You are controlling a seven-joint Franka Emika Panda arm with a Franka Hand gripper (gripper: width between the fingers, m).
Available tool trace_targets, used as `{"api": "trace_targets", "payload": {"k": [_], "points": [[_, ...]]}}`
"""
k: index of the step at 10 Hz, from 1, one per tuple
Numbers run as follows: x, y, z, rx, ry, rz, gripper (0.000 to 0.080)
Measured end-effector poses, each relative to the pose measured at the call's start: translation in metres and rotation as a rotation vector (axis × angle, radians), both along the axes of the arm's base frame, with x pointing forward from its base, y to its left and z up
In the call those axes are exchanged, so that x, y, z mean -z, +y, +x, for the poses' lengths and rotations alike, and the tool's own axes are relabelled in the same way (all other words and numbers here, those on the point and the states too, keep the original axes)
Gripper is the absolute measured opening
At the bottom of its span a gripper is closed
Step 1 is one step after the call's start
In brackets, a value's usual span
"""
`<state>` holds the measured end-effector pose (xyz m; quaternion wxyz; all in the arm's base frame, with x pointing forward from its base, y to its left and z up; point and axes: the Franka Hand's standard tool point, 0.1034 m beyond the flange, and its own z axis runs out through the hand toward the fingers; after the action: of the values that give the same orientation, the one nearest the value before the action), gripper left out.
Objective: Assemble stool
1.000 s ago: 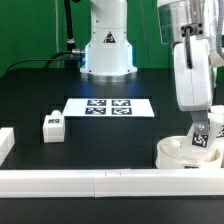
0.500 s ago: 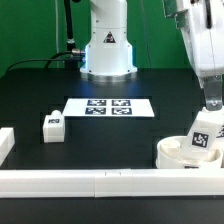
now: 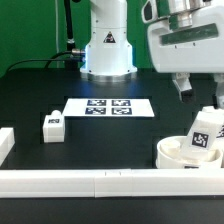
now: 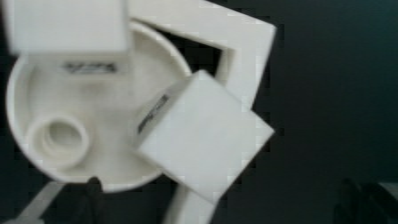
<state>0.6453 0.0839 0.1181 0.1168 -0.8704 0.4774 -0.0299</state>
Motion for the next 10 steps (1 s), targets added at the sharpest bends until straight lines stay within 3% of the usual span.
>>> {"api": "trace_targets", "payload": {"k": [4,7,9,10], "points": [[0.0015,-0.0007,0.0010,-0.276,-0.044,-0.046,0.0649],[0.0015,0.0055,-0.0011,-0.756,-0.076,-0.159,0.0649],[0.0033,0.0026,0.0026,-1.059,-0.110,-0.211,0.0649],[0.0034,0.0018,0.0030,-1.091,-0.117,-0.217,0.0649]]}}
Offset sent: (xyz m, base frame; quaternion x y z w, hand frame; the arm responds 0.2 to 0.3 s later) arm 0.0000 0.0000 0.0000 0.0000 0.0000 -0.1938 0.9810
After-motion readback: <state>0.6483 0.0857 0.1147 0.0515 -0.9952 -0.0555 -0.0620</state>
